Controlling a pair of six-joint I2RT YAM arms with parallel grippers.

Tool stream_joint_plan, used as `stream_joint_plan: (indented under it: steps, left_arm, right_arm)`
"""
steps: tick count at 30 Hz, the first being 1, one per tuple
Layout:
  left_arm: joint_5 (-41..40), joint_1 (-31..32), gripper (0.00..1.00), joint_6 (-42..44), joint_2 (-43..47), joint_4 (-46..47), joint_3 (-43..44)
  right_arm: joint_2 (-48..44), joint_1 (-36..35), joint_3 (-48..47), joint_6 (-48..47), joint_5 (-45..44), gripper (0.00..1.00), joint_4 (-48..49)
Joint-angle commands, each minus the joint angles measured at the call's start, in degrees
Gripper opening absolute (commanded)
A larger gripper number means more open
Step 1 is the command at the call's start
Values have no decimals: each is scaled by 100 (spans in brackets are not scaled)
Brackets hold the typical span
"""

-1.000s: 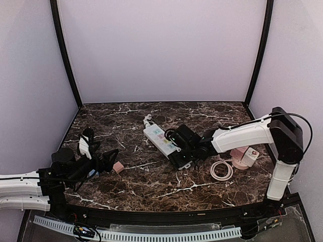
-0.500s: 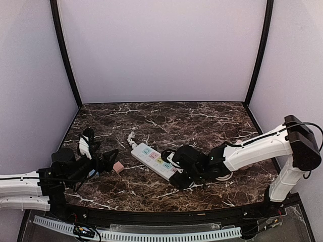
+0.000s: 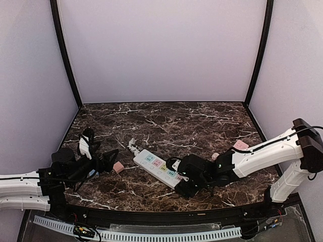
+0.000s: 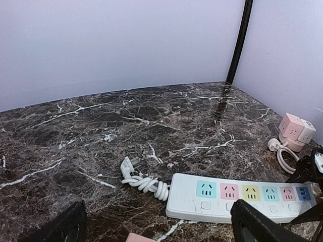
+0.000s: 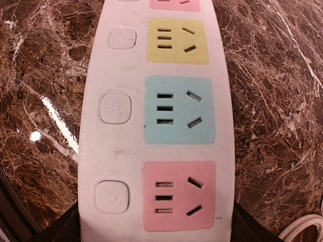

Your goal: Insert the plug

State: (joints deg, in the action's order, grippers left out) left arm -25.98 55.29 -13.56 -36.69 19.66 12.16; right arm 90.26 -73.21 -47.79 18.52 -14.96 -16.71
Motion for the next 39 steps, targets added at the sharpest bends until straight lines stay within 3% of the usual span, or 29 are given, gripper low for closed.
stream_joint_plan:
  steps: [1, 3, 12, 27, 39]
  left_arm:
    - [11, -18, 100, -11, -21, -11, -39]
    - [12, -17, 100, -13, -22, -7, -39]
    - [-28, -14, 100, -6, 53, -61, -47]
    - [-99, -13, 99, -160, -352, 116, 60]
    - [-558, -16, 100, -812, -959, -165, 389]
  right_arm:
    - [352, -66, 31, 316, 69, 53, -952]
    - [517, -71, 8, 387, 58, 65, -1039]
    - [572, -71, -38, 547, -133, 98, -1283]
    - [-520, -75, -211, 817, -594, 99, -1366]
    - [-2248, -50, 929, 122, -1817, 99, 1160]
